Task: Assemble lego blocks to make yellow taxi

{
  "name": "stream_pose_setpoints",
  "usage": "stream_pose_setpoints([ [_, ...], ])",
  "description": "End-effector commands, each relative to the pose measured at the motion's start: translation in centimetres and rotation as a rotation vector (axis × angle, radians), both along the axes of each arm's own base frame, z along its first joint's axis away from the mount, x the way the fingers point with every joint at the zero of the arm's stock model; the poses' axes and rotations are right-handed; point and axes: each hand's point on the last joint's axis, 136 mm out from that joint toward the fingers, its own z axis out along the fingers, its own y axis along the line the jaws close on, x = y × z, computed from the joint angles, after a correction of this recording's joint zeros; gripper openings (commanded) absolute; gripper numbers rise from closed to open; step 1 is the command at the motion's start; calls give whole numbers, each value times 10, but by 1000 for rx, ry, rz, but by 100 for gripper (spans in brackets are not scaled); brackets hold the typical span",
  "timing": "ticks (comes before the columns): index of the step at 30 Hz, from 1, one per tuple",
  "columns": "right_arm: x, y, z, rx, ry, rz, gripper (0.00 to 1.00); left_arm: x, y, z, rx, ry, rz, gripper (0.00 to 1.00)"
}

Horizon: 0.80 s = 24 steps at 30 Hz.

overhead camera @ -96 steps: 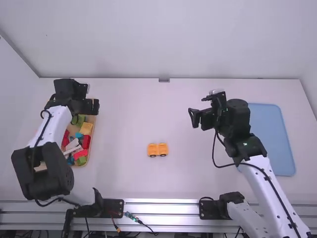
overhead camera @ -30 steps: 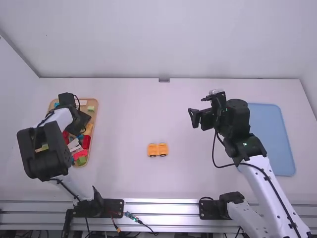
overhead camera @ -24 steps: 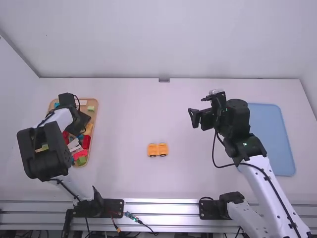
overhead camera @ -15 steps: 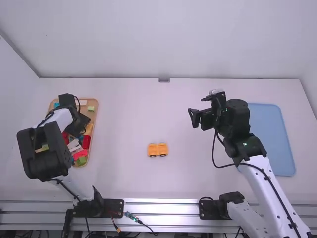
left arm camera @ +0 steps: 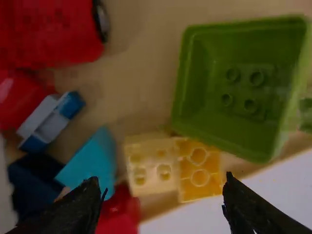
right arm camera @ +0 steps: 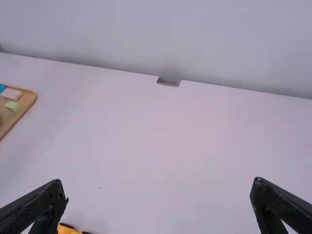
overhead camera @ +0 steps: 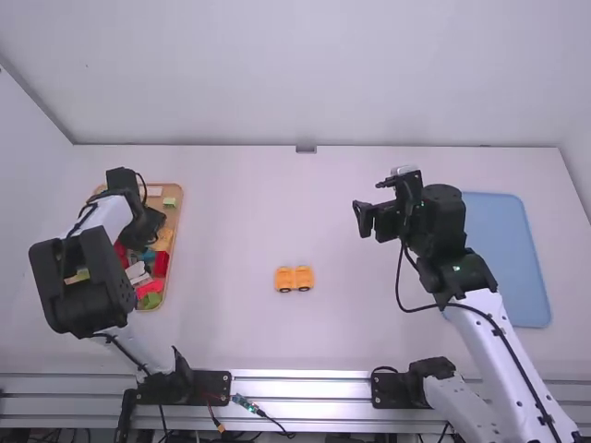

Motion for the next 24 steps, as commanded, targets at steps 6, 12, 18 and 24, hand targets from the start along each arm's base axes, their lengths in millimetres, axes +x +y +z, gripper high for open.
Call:
stream_pose_setpoints([
  [6, 2, 0, 15, 4, -34, -2, 100, 3, -4, 1, -10, -16, -39, 63],
  [12, 2, 0, 15, 4, -32, -3, 99, -2, -4, -13, 1, -25, -36, 66],
  [18, 2, 0, 15, 4, -33, -2, 100, -5, -6, -22, 2, -31, -33, 65],
  [24, 2, 0, 15, 5, -32, -3, 100, -19, -4, -32, 18, 7, 4, 61],
])
